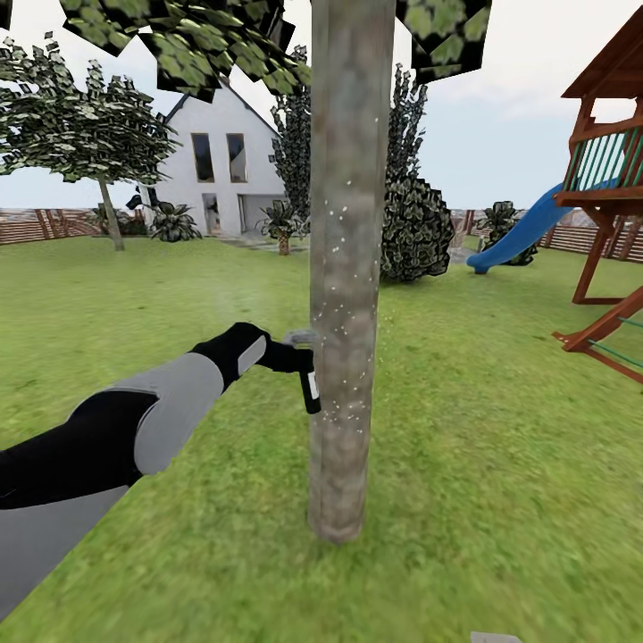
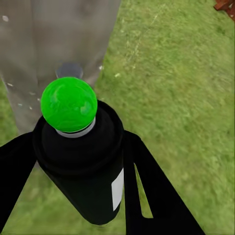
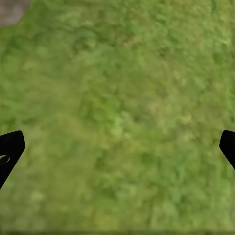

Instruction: In the garden, pick up the pesticide atomizer on the floor and spray pesticide onto both trees until each tree trunk is fully covered.

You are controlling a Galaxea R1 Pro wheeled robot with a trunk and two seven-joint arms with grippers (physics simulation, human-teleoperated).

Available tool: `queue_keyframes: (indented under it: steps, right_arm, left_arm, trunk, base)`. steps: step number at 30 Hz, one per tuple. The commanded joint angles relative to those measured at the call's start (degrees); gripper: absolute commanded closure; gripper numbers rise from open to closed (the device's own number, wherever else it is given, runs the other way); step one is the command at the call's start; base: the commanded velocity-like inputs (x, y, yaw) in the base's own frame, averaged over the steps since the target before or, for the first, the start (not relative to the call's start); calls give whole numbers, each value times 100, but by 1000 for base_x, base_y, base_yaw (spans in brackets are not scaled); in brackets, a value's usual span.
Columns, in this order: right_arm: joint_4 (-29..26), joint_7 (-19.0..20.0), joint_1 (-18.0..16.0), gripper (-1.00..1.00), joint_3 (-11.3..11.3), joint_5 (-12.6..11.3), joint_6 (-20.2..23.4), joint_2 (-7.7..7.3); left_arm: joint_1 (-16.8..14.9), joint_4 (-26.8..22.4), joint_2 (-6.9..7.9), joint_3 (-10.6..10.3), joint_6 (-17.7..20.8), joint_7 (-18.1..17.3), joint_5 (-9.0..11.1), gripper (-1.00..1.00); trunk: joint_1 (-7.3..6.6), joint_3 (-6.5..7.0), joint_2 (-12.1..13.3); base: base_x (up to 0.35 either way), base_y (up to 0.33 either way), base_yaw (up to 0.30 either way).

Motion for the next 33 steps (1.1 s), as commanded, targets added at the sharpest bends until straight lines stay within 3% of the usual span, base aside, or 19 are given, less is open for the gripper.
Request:
queue_keyframes:
  steps: [1,5,8,11,15,16,18,23,24,26,28,29,30,32,33]
  right_arm:
    - [24,-15,-11,-100,-11,22,-39,0]
    - [24,-15,-11,-100,-11,22,-40,-2]
    - [21,-21,-11,-100,-14,14,-44,-11]
    - [3,-59,-11,-100,-13,9,-61,-34]
    - [-3,-65,-11,-100,-5,20,-65,-96]
    - [-3,-64,-11,-100,-4,21,-63,-109]
    - [-2,-61,-11,-100,-3,26,-60,-121]
    - [-146,-32,-19,-100,1,30,-21,-201]
    - [-403,-26,-56,-100,3,32,102,-267]
    - [-1309,35,-245,-100,-2,25,1236,-599]
    - [-1892,528,-474,-100,-7,6,1992,-889]
    - [-2057,997,-610,-100,-8,1,2191,-1026]
    - [-2201,1857,-787,-100,-16,-11,2368,-1278]
    - [-2310,3243,-917,-100,-26,-33,2478,-1623]
    - [-2386,4135,-958,-100,-30,-37,2505,-1751]
  left_arm:
    - [146,-6,0,15,-170,-15,-8,100]
    - [779,-1,0,16,-907,-15,-69,100]
    - [1498,-1,0,17,-1561,-7,-196,100]
    - [2525,-1,0,16,-2748,-6,-227,100]
    - [3362,-1,0,17,-3733,-6,-231,100]
    - [3495,-1,0,16,-4036,-6,-231,100]
    - [3581,-1,0,16,-4274,-8,-231,100]
    - [3635,-9,0,16,-4434,-6,-234,100]
    - [3637,-12,0,16,-4440,-6,-233,100]
    - [3639,-21,0,16,-4447,-10,-238,100]
    - [3640,-23,6,15,-4452,-27,-239,100]
    - [3640,-21,25,12,-4455,-43,-246,100]
    - [3640,-20,42,-13,-4457,-149,-346,100]
    - [3640,-15,52,-113,-4455,-818,-782,100]
    - [3640,-13,55,-155,-4450,-1446,-1187,100]
  trunk:
    - [0,-7,-6]
    - [0,-7,-6]
    - [0,-7,-6]
    - [0,-7,-6]
    - [0,-7,-6]
    - [0,-7,-6]
    - [0,-7,-6]
    - [0,-7,-6]
    - [0,-7,-6]
    - [0,-7,-6]
    - [0,-7,-6]
    - [0,-7,-6]
    - [0,-7,-6]
    - [0,-7,-6]
    - [0,-7,-6]
  base:
    - [0,0,0]
    - [0,0,0]
    - [-29,0,0]
    - [-266,0,0]
    - [-340,29,0]
    - [-348,79,0]
    - [-349,89,0]
    - [-308,75,0]
    - [-124,25,0]
    - [-52,10,0]
    - [-21,4,0]
    - [-11,2,0]
    - [-5,1,0]
    - [-3,1,0]
    - [-1,0,0]
